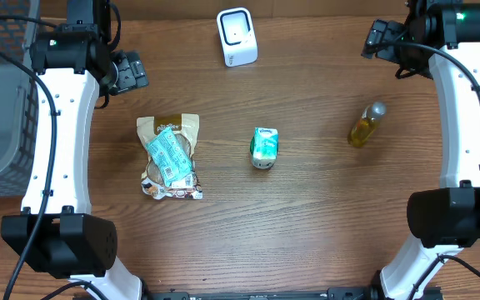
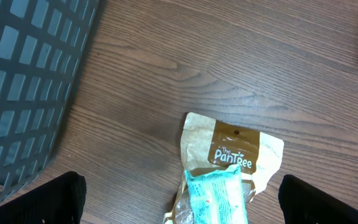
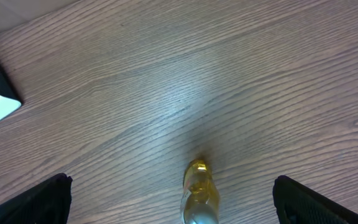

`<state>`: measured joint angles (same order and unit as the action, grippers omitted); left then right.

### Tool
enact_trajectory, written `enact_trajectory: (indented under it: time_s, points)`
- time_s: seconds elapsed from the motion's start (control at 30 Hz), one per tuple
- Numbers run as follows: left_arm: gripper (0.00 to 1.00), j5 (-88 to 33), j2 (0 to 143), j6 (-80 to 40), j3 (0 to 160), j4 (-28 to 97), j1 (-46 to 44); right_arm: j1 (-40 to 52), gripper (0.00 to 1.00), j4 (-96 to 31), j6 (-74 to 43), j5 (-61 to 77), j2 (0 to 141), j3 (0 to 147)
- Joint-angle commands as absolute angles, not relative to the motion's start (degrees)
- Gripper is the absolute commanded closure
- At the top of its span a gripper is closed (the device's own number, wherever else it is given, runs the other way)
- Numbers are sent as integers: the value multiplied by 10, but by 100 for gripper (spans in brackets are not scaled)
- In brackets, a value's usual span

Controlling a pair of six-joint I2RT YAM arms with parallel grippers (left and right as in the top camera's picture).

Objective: Scan the item barcode
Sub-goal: 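Move the left gripper forward toward the Pantree bag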

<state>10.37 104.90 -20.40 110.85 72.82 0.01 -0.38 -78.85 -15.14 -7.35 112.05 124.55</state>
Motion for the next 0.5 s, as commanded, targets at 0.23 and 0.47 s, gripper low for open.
enact_trajectory:
  time_s: [0.23, 0.47]
  points:
    - [40, -162, 1047, -184, 1113, 720, -5, -7, 0, -785, -150, -74, 1115, 1251]
    - [93, -240, 1047, -185, 1073, 731, -75, -7, 0, -785, -150, -74, 1115, 1251]
